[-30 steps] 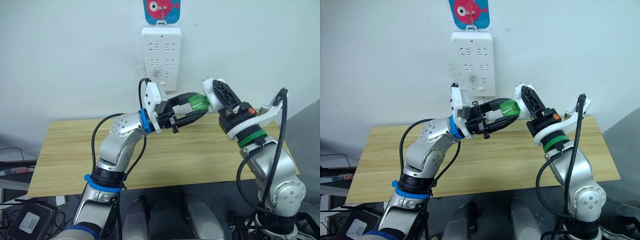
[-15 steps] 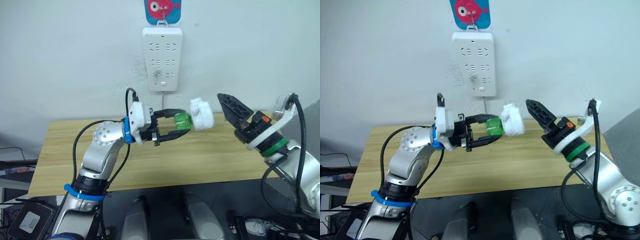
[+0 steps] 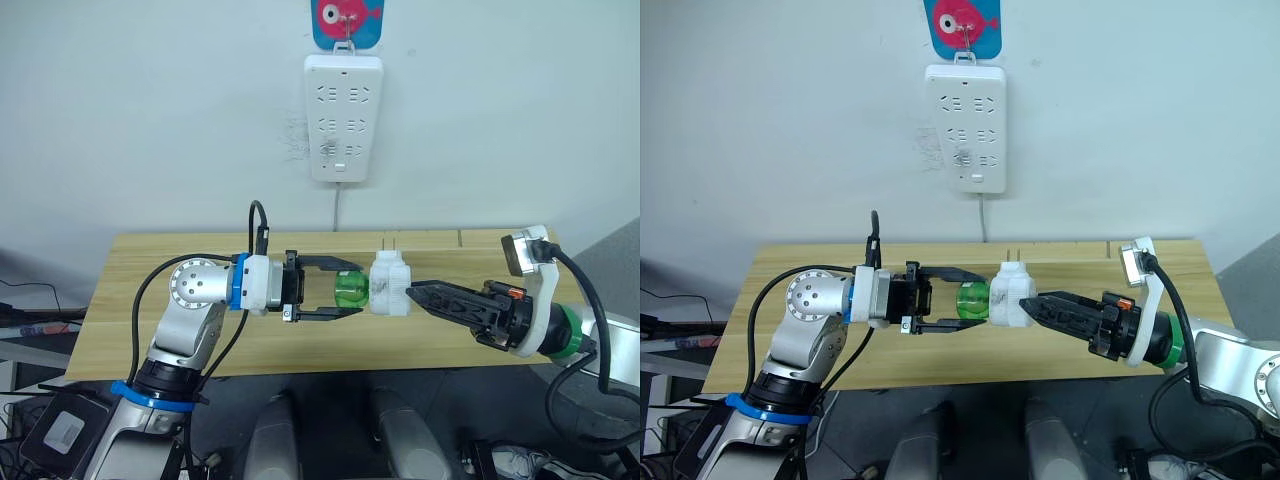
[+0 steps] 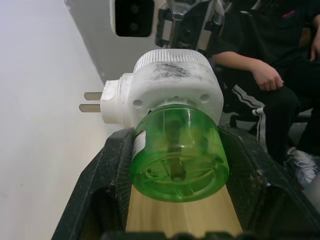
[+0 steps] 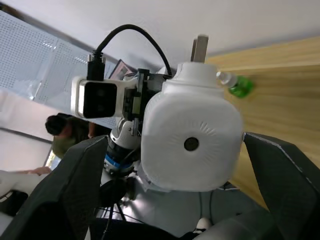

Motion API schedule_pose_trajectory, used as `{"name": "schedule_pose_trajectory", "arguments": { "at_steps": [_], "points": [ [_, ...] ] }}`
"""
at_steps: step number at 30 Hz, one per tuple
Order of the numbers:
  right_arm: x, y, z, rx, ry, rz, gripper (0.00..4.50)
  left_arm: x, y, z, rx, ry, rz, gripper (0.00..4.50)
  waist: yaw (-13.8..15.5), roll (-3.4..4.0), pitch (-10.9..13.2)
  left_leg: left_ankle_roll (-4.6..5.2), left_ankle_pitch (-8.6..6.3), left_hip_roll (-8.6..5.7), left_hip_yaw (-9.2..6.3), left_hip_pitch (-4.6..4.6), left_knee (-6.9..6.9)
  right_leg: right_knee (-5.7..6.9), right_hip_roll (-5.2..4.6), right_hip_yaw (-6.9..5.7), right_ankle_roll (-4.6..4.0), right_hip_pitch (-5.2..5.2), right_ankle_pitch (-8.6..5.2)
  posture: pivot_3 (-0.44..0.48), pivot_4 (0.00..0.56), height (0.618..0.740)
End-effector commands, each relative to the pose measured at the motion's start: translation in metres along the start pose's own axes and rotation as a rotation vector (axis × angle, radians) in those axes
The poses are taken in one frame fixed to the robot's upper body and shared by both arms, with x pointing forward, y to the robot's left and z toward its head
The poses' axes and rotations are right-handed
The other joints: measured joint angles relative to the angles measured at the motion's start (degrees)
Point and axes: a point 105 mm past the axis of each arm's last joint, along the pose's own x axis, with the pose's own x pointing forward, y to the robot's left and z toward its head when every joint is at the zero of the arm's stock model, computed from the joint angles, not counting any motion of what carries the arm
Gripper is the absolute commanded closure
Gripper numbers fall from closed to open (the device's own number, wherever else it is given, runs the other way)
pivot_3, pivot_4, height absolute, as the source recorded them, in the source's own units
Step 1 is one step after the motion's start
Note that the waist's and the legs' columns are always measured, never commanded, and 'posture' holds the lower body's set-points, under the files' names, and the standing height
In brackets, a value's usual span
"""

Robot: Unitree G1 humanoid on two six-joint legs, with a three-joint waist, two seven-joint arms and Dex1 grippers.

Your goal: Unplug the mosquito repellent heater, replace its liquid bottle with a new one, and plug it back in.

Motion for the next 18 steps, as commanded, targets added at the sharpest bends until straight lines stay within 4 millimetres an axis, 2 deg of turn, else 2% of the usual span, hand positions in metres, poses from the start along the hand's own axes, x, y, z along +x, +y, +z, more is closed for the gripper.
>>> {"name": "schedule_pose_trajectory", "arguments": {
  "at_steps": [1, 6, 10, 18],
  "points": [
    [0.008, 0.012, -0.002, 0.002, 0.009, 0.075, 0.00, 0.007, -0.007, 0.012, 0.057, -0.035, -0.048, 2.25, 0.0, 0.00, 0.0, 0.00, 0.00, 0.00, 0.00, 0.00, 0.00, 0.00, 0.00, 0.00, 0.00, 0.00, 0.00, -0.106, 0.295, 0.740],
    [0.015, 0.012, -0.008, 0.021, 0.060, 0.097, 0.00, 0.009, -0.007, 0.014, 0.068, -0.045, -0.058, 2.25, 0.0, 0.00, 0.0, 0.00, 0.00, 0.00, -0.01, 0.00, 0.01, 0.00, 0.00, -0.01, 0.00, 0.00, 0.00, -0.105, 0.298, 0.740],
    [0.012, 0.005, -0.011, 0.035, 0.100, 0.068, 0.00, 0.008, -0.006, 0.014, 0.073, -0.041, -0.057, 2.25, 0.1, 0.00, 0.0, 0.00, 0.00, 0.01, -0.04, 0.00, 0.00, 0.00, 0.00, -0.04, 0.00, 0.00, 0.00, -0.098, 0.299, 0.740],
    [0.021, 0.017, -0.014, 0.038, 0.105, 0.162, 0.00, 0.013, -0.011, 0.015, 0.081, -0.054, -0.074, 2.25, 0.1, 0.00, 0.0, 0.00, 0.00, 0.02, -0.04, 0.00, 0.00, 0.00, 0.02, -0.04, 0.00, 0.00, 0.00, -0.098, 0.299, 0.740]
  ]
}}
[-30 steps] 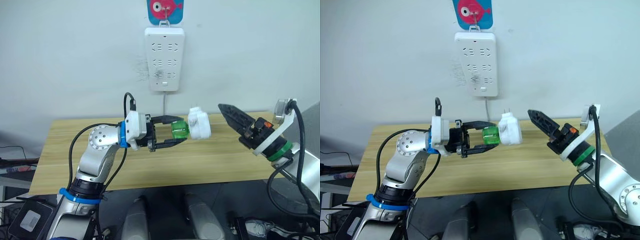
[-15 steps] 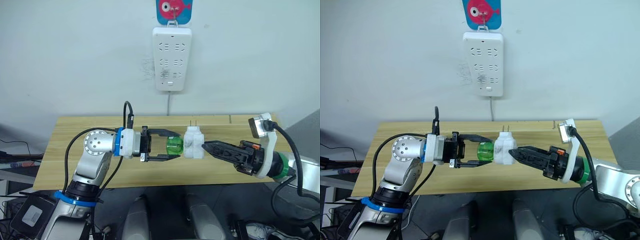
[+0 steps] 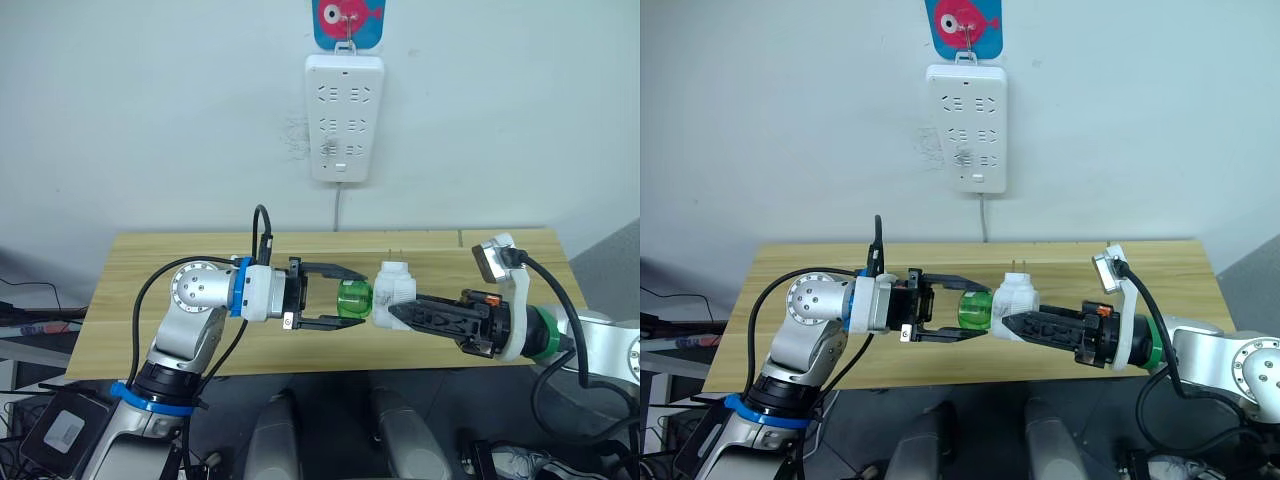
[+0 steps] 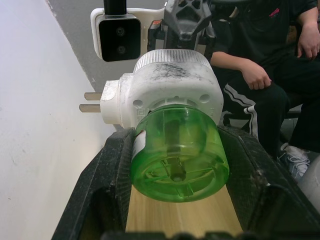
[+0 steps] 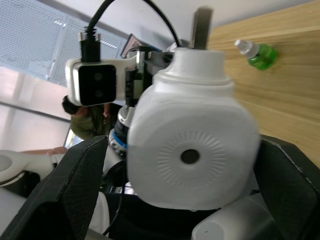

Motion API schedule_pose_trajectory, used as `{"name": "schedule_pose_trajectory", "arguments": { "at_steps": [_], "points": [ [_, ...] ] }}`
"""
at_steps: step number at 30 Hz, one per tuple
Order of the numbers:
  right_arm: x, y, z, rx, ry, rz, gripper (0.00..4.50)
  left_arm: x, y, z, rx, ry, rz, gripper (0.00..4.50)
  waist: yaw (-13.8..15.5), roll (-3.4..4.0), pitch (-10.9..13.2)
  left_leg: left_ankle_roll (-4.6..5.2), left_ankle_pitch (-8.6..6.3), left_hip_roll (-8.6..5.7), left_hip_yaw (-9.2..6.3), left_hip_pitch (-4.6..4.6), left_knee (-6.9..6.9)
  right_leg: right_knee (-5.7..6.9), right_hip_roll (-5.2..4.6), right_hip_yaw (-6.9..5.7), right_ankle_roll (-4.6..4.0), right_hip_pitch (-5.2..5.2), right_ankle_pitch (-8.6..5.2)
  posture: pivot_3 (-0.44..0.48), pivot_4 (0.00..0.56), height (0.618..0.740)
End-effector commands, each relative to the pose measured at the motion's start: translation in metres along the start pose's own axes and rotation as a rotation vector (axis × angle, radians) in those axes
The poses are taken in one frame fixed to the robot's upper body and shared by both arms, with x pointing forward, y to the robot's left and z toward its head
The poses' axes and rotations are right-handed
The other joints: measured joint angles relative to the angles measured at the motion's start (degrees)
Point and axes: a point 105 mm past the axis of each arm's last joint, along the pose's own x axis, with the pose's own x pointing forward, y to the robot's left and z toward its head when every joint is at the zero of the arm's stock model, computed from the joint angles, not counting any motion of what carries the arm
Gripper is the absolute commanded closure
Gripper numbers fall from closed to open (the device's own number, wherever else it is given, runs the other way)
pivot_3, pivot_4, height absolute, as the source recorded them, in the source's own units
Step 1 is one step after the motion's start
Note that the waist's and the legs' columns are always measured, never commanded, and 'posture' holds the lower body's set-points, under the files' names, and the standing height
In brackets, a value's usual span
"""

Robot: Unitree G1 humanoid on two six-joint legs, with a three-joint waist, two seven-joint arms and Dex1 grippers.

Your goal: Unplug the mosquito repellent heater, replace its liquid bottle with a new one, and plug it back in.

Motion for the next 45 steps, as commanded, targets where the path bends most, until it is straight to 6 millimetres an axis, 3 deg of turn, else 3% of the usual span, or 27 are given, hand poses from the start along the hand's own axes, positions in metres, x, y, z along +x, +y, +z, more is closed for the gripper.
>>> {"name": "schedule_pose_trajectory", "arguments": {
  "at_steps": [1, 5, 8, 11, 13, 14, 17, 18, 19, 22, 26, 28, 29, 33, 38, 45],
  "points": [
    [0.008, 0.014, 0.001, -0.014, -0.007, 0.081, 0.00, 0.006, -0.004, 0.009, 0.048, -0.031, -0.027, 2.25, 0.0, 0.00, 0.0, 0.00, 0.00, 0.01, 0.00, 0.00, 0.00, 0.00, 0.00, 0.00, 0.00, 0.00, 0.00, -0.102, 0.297, 0.740],
    [0.011, 0.013, 0.001, -0.006, -0.005, 0.086, 0.00, 0.006, -0.006, 0.010, 0.048, -0.034, -0.031, 2.25, 0.0, 0.00, 0.0, 0.00, 0.00, 0.00, 0.00, -0.01, 0.00, 0.00, 0.00, 0.00, 0.00, 0.00, 0.00, -0.104, 0.298, 0.740],
    [0.013, 0.013, 0.002, -0.007, 0.002, 0.092, 0.57, 0.007, -0.006, 0.011, 0.051, -0.042, -0.035, 2.25, 0.0, 0.00, 0.0, 0.00, 0.00, 0.00, 0.01, 0.00, 0.00, 0.00, 0.00, 0.01, 0.00, 0.00, 0.00, -0.104, 0.297, 0.740],
    [0.014, 0.015, 0.001, -0.018, 0.017, 0.099, 1.48, 0.008, -0.005, 0.010, 0.009, -0.030, -0.038, 2.25, 0.0, 0.00, 0.0, 0.00, 0.00, 0.00, 0.00, 0.00, 0.00, 0.00, 0.00, 0.00, 0.00, 0.00, 0.00, -0.102, 0.293, 0.740],
    [0.015, 0.016, 0.002, -0.021, 0.018, 0.100, 1.48, 0.008, -0.003, 0.008, -0.068, -0.009, -0.047, 2.25, 0.0, 0.00, 0.0, 0.00, 0.00, 0.00, 0.00, -0.01, 0.00, 0.00, 0.00, 0.00, 0.00, -0.01, 0.00, -0.100, 0.293, 0.740],
    [0.015, 0.016, 0.002, -0.023, 0.020, 0.100, 1.48, 0.008, -0.002, 0.006, -0.144, 0.013, -0.051, 2.25, 0.0, 0.00, 0.0, 0.00, 0.00, 0.01, -0.01, -0.01, 0.00, 0.00, 0.01, -0.01, 0.00, -0.01, 0.00, -0.100, 0.293, 0.740],
    [0.014, 0.018, 0.001, -0.040, 0.043, 0.099, 1.48, 0.002, 0.003, 0.002, -0.720, 0.105, -0.071, 2.25, -0.1, -0.03, 0.0, 0.00, 0.01, 0.03, -0.15, -0.04, 0.02, 0.05, 0.03, -0.11, 0.01, -0.01, -0.01, -0.089, 0.291, 0.740],
    [0.014, 0.019, 0.000, -0.043, 0.048, 0.099, 1.48, 0.001, 0.002, 0.004, -0.835, 0.124, -0.086, 2.25, -0.1, -0.03, 0.0, 0.02, 0.01, 0.04, -0.24, -0.04, 0.02, 0.06, 0.03, -0.15, 0.01, -0.01, -0.01, -0.089, 0.290, 0.740],
    [0.015, 0.019, 0.001, -0.045, 0.047, 0.102, 1.48, -0.002, 0.001, 0.009, -0.933, 0.133, -0.134, 2.25, -0.1, -0.03, 0.0, 0.03, 0.02, 0.03, -0.27, -0.04, 0.04, 0.10, 0.03, -0.16, 0.01, 0.00, -0.01, -0.089, 0.291, 0.740],
    [0.014, 0.020, 0.003, -0.046, 0.028, 0.107, 1.48, -0.005, 0.016, 0.015, -1.002, 0.139, -0.134, 2.25, -0.1, -0.02, 0.0, 0.04, 0.03, 0.00, -0.29, -0.03, 0.03, 0.08, 0.06, -0.18, 0.02, -0.01, -0.02, -0.094, 0.293, 0.740],
    [0.014, 0.018, 0.006, -0.042, 0.011, 0.103, 1.48, -0.003, 0.025, 0.020, -0.968, 0.102, -0.088, 2.25, 0.0, -0.03, 0.0, 0.04, 0.02, 0.01, -0.27, -0.05, 0.00, -0.01, 0.06, -0.17, 0.02, -0.02, -0.02, -0.096, 0.293, 0.740],
    [0.013, 0.018, 0.006, -0.039, 0.002, 0.102, 1.48, -0.003, 0.023, 0.013, -0.843, 0.125, -0.064, 2.25, 0.0, -0.02, 0.0, 0.04, 0.02, 0.02, -0.26, -0.06, -0.01, -0.01, 0.06, -0.18, 0.01, -0.02, -0.02, -0.097, 0.296, 0.740],
    [0.013, 0.018, 0.007, -0.038, -0.003, 0.102, 1.48, -0.003, 0.021, 0.011, -0.713, 0.128, -0.061, 1.49, 0.0, -0.02, 0.0, 0.04, 0.02, 0.03, -0.24, -0.04, -0.03, 0.00, 0.06, -0.17, 0.01, -0.02, -0.01, -0.097, 0.296, 0.740],
    [0.012, 0.016, 0.009, -0.035, -0.024, 0.089, 1.48, -0.007, 0.015, 0.009, -0.175, 0.064, -0.023, 0.24, 0.2, 0.00, 0.0, 0.03, 0.03, 0.02, -0.06, -0.01, -0.06, -0.03, 0.00, -0.06, -0.28, -0.03, 0.15, -0.102, 0.296, 0.740],
    [0.011, 0.015, 0.010, -0.035, -0.030, 0.082, 1.48, -0.010, 0.005, 0.014, 0.086, -0.029, 0.023, 0.20, 0.6, -0.01, 0.0, 0.04, 0.02, 0.02, 0.03, -0.03, -0.01, -0.04, -0.12, 0.00, -0.28, -0.02, 0.15, -0.101, 0.296, 0.740],
    [0.012, 0.016, 0.011, -0.041, -0.033, 0.084, 1.48, -0.001, 0.005, 0.014, 0.163, -0.050, 0.033, 0.20, 0.8, -0.01, 0.0, 0.05, 0.03, -0.03, 0.03, -0.03, 0.01, -0.04, -0.09, 0.00, -0.14, -0.01, 0.10, -0.102, 0.295, 0.740]
  ]
}}
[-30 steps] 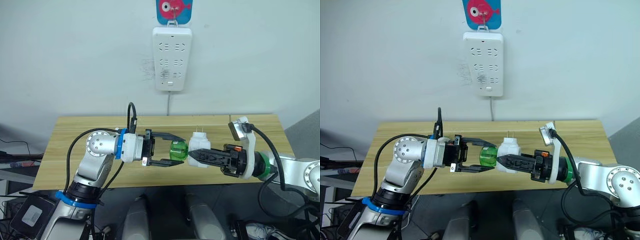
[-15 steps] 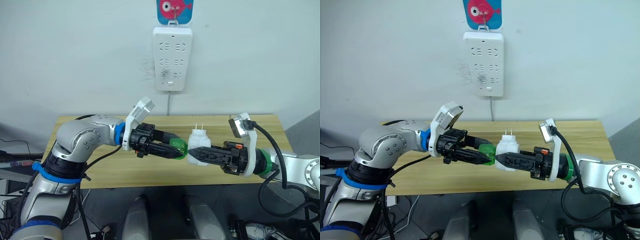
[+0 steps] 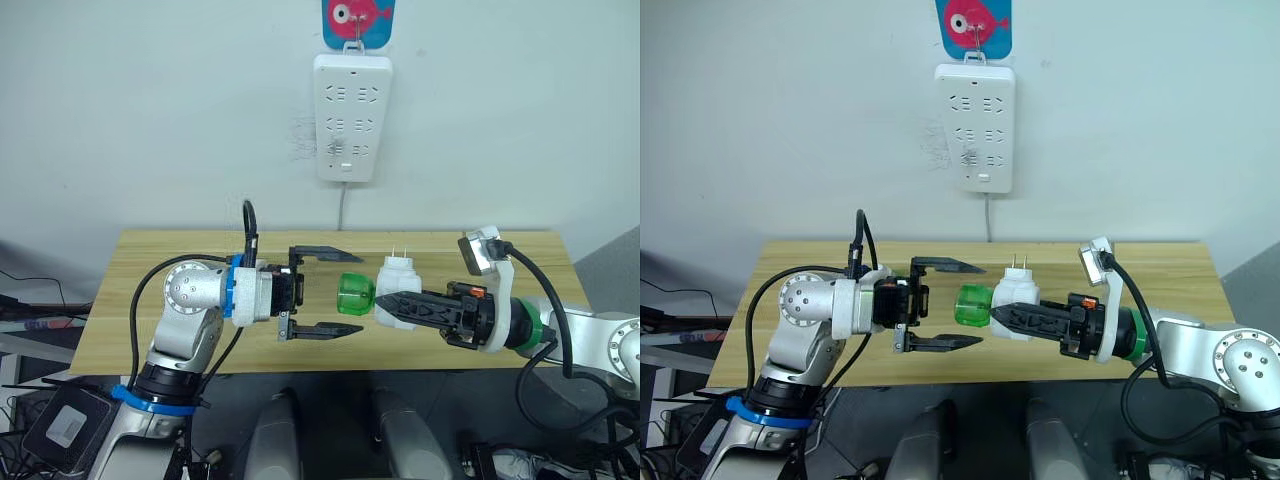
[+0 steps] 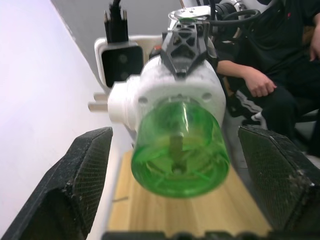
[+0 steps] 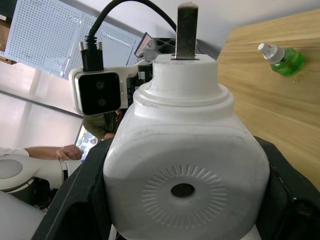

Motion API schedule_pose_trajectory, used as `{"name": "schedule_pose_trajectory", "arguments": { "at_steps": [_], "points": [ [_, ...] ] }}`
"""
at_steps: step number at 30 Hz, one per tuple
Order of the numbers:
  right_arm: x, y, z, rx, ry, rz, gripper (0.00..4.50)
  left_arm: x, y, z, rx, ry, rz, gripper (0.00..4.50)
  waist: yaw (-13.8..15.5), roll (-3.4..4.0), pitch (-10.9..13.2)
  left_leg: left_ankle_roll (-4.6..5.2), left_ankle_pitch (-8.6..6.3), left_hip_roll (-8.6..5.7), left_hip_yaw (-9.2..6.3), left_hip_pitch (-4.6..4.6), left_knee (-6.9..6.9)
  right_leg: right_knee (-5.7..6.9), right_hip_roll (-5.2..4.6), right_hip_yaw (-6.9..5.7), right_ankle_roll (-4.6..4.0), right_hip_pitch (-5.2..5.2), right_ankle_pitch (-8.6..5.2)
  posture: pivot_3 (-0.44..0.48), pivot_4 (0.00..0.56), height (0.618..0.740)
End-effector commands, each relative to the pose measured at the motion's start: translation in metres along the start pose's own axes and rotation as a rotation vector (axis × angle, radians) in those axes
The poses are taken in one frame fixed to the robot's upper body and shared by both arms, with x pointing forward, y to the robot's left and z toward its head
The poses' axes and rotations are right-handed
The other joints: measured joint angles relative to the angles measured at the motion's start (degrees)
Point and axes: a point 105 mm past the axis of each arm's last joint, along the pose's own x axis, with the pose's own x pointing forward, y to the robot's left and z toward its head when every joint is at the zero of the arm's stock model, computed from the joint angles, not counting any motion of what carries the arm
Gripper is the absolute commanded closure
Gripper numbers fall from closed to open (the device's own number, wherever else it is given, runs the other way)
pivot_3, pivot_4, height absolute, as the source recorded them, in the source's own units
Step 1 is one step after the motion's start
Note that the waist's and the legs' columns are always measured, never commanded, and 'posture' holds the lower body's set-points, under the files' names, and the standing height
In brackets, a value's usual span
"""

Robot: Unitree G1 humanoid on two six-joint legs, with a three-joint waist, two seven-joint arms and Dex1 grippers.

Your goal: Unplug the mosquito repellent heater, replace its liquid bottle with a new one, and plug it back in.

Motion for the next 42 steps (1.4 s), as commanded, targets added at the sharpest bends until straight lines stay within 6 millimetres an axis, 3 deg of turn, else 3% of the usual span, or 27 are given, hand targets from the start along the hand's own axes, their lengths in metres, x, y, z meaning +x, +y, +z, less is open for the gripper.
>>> {"name": "schedule_pose_trajectory", "arguments": {
  "at_steps": [1, 2, 7, 11, 14, 15, 16, 18, 21, 25, 29, 32, 37, 42],
  "points": [
    [0.001, 0.014, 0.005, -0.033, -0.018, 0.053, 1.48, 0.004, 0.000, 0.003, 0.037, -0.010, -0.011, 0.58, 0.0, 0.00, 0.0, 0.00, 0.00, 0.01, -0.01, 0.00, 0.00, 0.00, 0.03, 0.00, 0.00, 0.00, 0.00, -0.102, 0.295, 0.740],
    [0.001, 0.014, 0.005, -0.034, -0.018, 0.054, 1.48, 0.005, 0.001, 0.003, 0.034, -0.011, -0.008, 0.71, 0.0, 0.00, 0.0, 0.00, 0.00, 0.02, -0.02, 0.00, 0.00, 0.01, 0.04, -0.02, 0.00, 0.00, 0.00, -0.102, 0.296, 0.740],
    [0.002, 0.016, 0.005, -0.040, -0.021, 0.065, 1.48, 0.007, 0.001, -0.001, 0.007, 0.015, -0.028, 2.23, -0.1, 0.00, 0.0, 0.00, 0.00, 0.02, -0.03, 0.00, 0.00, 0.01, 0.06, -0.01, 0.12, 0.00, -0.07, -0.098, 0.294, 0.740],
    [0.003, 0.017, 0.006, -0.044, -0.021, 0.067, 1.48, 0.005, 0.001, 0.000, -0.105, 0.034, -0.056, 2.23, -0.1, 0.00, 0.0, 0.00, 0.00, 0.03, -0.06, 0.00, 0.00, 0.01, 0.06, -0.05, 0.14, 0.00, -0.08, -0.094, 0.294, 0.740],
    [0.003, 0.018, 0.006, -0.052, -0.006, 0.066, 1.48, 0.002, 0.011, -0.014, -0.515, 0.171, -0.010, 2.23, -0.3, -0.01, 0.0, 0.00, 0.00, 0.04, -0.14, -0.02, 0.00, 0.05, 0.08, -0.10, 0.14, 0.00, -0.08, -0.088, 0.293, 0.740],
    [0.003, 0.018, 0.005, -0.053, 0.001, 0.067, 1.48, -0.002, 0.017, -0.018, -0.794, 0.208, 0.023, 2.23, -0.3, -0.01, 0.0, 0.00, 0.01, 0.05, -0.19, -0.02, 0.01, 0.06, 0.08, -0.11, 0.15, 0.01, -0.09, -0.085, 0.293, 0.740],
    [0.003, 0.018, 0.005, -0.054, 0.007, 0.069, 1.48, -0.005, 0.014, -0.016, -0.959, 0.234, -0.020, 2.23, -0.3, -0.02, 0.0, 0.02, 0.01, 0.04, -0.23, -0.01, 0.02, 0.09, 0.08, -0.13, 0.15, 0.01, -0.09, -0.086, 0.294, 0.740],
    [0.003, 0.019, 0.005, -0.053, 0.009, 0.076, 1.48, -0.011, 0.009, -0.002, -1.164, 0.247, -0.140, 2.23, -0.5, -0.02, 0.0, 0.05, 0.04, 0.04, -0.33, -0.03, 0.04, 0.12, 0.08, -0.22, 0.16, 0.01, -0.09, -0.087, 0.295, 0.740],
    [0.003, 0.019, 0.005, -0.053, 0.013, 0.082, 1.48, -0.009, 0.023, 0.007, -1.291, 0.197, -0.120, 2.23, -0.8, 0.01, 0.0, 0.06, 0.03, 0.02, -0.35, -0.01, -0.01, 0.09, 0.12, -0.20, 0.16, 0.00, -0.10, -0.088, 0.297, 0.740],
    [0.002, 0.018, 0.006, -0.051, 0.007, 0.082, 1.48, -0.009, 0.018, 0.006, -1.170, 0.233, -0.122, 2.23, -0.8, 0.01, 0.0, 0.06, 0.03, 0.06, -0.34, -0.04, -0.05, 0.05, 0.14, -0.22, 0.15, -0.03, -0.10, -0.087, 0.297, 0.740],
    [0.002, 0.018, 0.007, -0.048, -0.002, 0.077, 1.48, -0.009, 0.010, 0.000, -0.966, 0.254, -0.117, 0.86, -0.7, 0.02, 0.0, 0.05, 0.04, 0.08, -0.32, 0.04, -0.08, 0.07, 0.14, -0.13, 0.13, -0.03, -0.09, -0.087, 0.297, 0.740],
    [0.001, 0.017, 0.009, -0.046, -0.016, 0.075, 1.48, -0.008, 0.007, -0.009, -0.615, 0.231, -0.045, 0.00, -0.4, 0.03, 0.0, 0.05, 0.04, 0.07, -0.27, 0.00, -0.06, 0.03, 0.07, -0.17, 0.13, -0.01, -0.09, -0.089, 0.295, 0.740],
    [0.000, 0.017, 0.009, -0.047, -0.020, 0.077, 1.48, -0.004, 0.005, -0.001, -0.199, 0.093, 0.051, 0.00, 0.3, 0.00, 0.0, 0.06, 0.03, 0.06, -0.02, -0.04, -0.02, -0.04, -0.16, 0.00, -0.12, -0.01, 0.06, -0.093, 0.295, 0.740],
    [0.000, 0.017, 0.008, -0.046, -0.016, 0.076, 1.48, 0.003, 0.006, 0.008, -0.045, 0.003, 0.038, 0.00, 0.8, 0.00, 0.0, 0.07, 0.04, 0.02, -0.03, -0.03, 0.00, -0.03, -0.09, -0.04, -0.03, 0.00, 0.04, -0.095, 0.294, 0.740]
  ]
}}
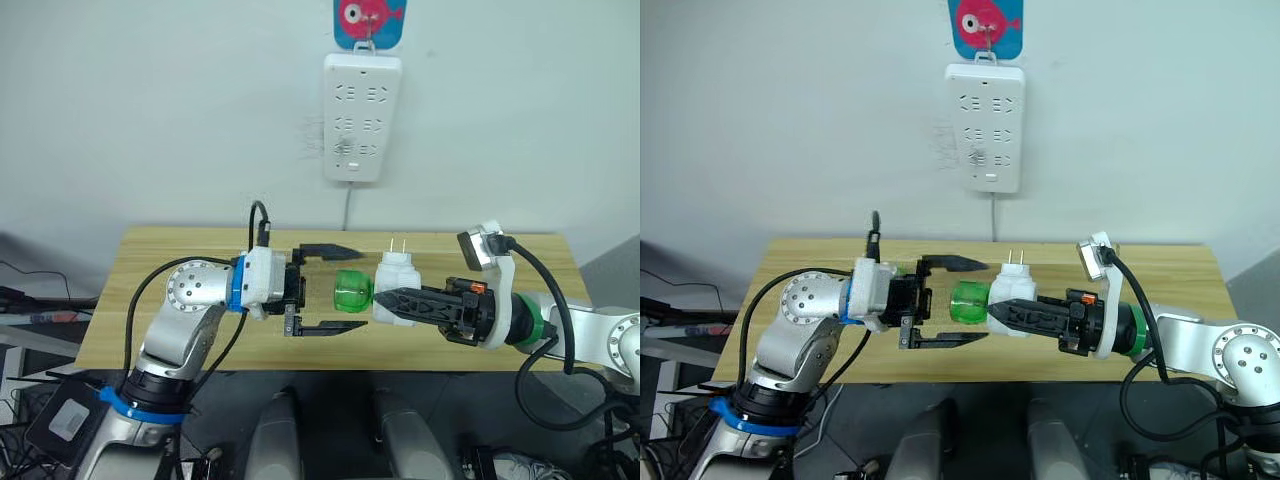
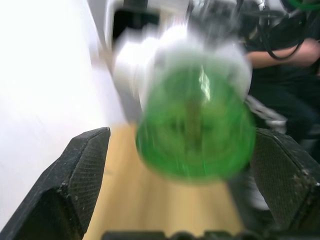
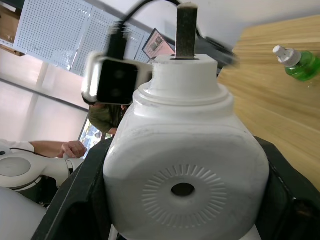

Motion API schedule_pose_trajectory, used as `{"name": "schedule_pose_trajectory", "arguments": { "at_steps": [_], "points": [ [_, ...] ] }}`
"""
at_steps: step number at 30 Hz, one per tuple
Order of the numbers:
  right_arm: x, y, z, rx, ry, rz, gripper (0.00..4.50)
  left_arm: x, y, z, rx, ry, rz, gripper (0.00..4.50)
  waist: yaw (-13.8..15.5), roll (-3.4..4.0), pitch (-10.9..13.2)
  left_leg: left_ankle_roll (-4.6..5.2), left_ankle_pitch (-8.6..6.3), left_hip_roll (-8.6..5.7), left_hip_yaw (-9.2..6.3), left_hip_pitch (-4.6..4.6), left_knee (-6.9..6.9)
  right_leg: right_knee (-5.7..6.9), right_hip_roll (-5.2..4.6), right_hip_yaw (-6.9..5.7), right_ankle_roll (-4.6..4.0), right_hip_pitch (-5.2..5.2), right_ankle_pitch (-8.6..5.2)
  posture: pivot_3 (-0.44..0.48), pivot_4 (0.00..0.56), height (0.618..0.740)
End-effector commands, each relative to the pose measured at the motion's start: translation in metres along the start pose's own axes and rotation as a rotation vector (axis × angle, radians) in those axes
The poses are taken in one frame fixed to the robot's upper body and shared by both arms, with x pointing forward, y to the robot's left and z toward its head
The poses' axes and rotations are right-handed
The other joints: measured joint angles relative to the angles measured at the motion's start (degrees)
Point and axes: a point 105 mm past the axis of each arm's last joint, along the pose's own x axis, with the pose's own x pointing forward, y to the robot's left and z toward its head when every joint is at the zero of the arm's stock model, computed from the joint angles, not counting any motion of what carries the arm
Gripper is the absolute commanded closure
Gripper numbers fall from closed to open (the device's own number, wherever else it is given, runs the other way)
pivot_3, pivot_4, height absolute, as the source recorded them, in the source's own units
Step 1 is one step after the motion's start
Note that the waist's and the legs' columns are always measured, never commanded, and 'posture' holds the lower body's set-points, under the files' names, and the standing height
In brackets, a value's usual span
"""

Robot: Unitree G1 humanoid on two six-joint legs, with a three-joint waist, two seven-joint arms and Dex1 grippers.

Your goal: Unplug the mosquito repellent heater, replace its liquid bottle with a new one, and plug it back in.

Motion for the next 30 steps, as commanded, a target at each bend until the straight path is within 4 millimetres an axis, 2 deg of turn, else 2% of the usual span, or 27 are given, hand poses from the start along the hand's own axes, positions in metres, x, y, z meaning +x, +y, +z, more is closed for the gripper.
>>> {"name": "schedule_pose_trajectory", "arguments": {
  "at_steps": [1, 4, 5, 7, 11, 13, 16, 19, 21, 26, 30],
  "points": [
    [-0.002, 0.012, 0.004, -0.026, -0.018, 0.044, 1.48, 0.004, 0.000, 0.007, 0.103, -0.039, -0.028, 0.00, 0.0, 0.00, 0.0, 0.00, 0.00, -0.01, 0.01, 0.00, 0.00, 0.00, 0.02, 0.01, 0.02, 0.00, -0.01, -0.095, 0.294, 0.740],
    [-0.002, 0.012, 0.003, -0.026, -0.018, 0.043, 1.48, 0.004, -0.002, 0.006, 0.114, -0.042, -0.062, 0.00, -0.1, 0.00, 0.0, 0.00, 0.00, -0.03, 0.02, 0.00, 0.00, 0.00, 0.04, 0.01, 0.04, 0.00, -0.02, -0.099, 0.294, 0.740],
    [-0.002, 0.012, 0.003, -0.026, -0.019, 0.043, 1.48, 0.004, -0.003, 0.005, 0.109, -0.039, -0.071, 0.38, -0.2, 0.00, 0.0, 0.00, 0.00, -0.03, 0.02, 0.00, -0.01, -0.01, 0.05, 0.01, 0.04, -0.01, -0.02, -0.100, 0.294, 0.740],
    [-0.002, 0.012, 0.003, -0.026, -0.019, 0.042, 1.48, 0.005, -0.005, 0.004, 0.096, -0.041, -0.086, 0.85, -0.2, 0.00, 0.0, 0.00, 0.00, -0.03, 0.01, 0.00, -0.01, 0.00, 0.08, 0.00, 0.04, -0.01, -0.02, -0.101, 0.293, 0.740],
    [-0.001, 0.013, 0.002, -0.027, -0.020, 0.041, 1.48, 0.005, -0.008, 0.012, 0.059, -0.059, -0.126, 2.22, -0.2, 0.00, 0.0, 0.00, 0.00, -0.01, -0.02, 0.00, -0.01, 0.01, 0.11, -0.03, 0.13, -0.01, -0.07, -0.096, 0.295, 0.740],
    [-0.002, 0.013, 0.001, -0.029, -0.014, 0.041, 1.48, 0.003, -0.011, 0.016, -0.008, -0.030, -0.185, 2.26, -0.2, 0.00, 0.0, 0.00, 0.00, -0.01, -0.02, 0.00, -0.01, 0.02, 0.11, -0.02, 0.17, -0.01, -0.09, -0.090, 0.297, 0.740],
    [-0.002, 0.014, 0.001, -0.031, -0.008, 0.042, 1.48, -0.002, -0.006, 0.012, -0.263, 0.084, -0.186, 2.26, -0.3, 0.00, 0.0, 0.00, 0.00, 0.02, -0.09, 0.01, 0.00, 0.05, 0.14, -0.06, 0.18, -0.01, -0.10, -0.082, 0.299, 0.740],
    [-0.002, 0.013, -0.001, -0.027, 0.004, 0.045, 1.48, -0.019, 0.005, 0.009, -0.939, 0.241, -0.199, 2.26, -0.2, -0.11, 0.1, 0.01, 0.01, 0.05, -0.21, 0.00, 0.03, 0.10, 0.13, -0.14, 0.19, 0.01, -0.11, -0.073, 0.297, 0.740],
    [-0.001, 0.013, -0.001, -0.026, 0.010, 0.047, 1.48, -0.028, 0.005, 0.015, -1.159, 0.285, -0.232, 2.26, -0.3, -0.07, 0.1, 0.04, 0.04, 0.03, -0.35, -0.05, 0.07, 0.12, 0.15, -0.29, 0.20, -0.01, -0.11, -0.071, 0.299, 0.740],
    [0.000, 0.014, -0.001, -0.029, 0.014, 0.048, 1.48, -0.023, 0.009, 0.014, -1.229, 0.299, -0.193, 2.26, -0.6, -0.06, 0.1, 0.06, 0.03, 0.01, -0.36, -0.03, -0.03, 0.05, 0.15, -0.21, 0.20, -0.04, -0.12, -0.075, 0.300, 0.740],
    [0.000, 0.013, -0.001, -0.028, 0.010, 0.046, 1.48, -0.019, 0.013, 0.010, -1.139, 0.273, -0.141, 2.26, -0.5, -0.06, 0.1, 0.05, 0.03, 0.02, -0.34, -0.03, -0.06, 0.06, 0.16, -0.28, 0.18, -0.04, -0.12, -0.076, 0.303, 0.740]
  ]
}}
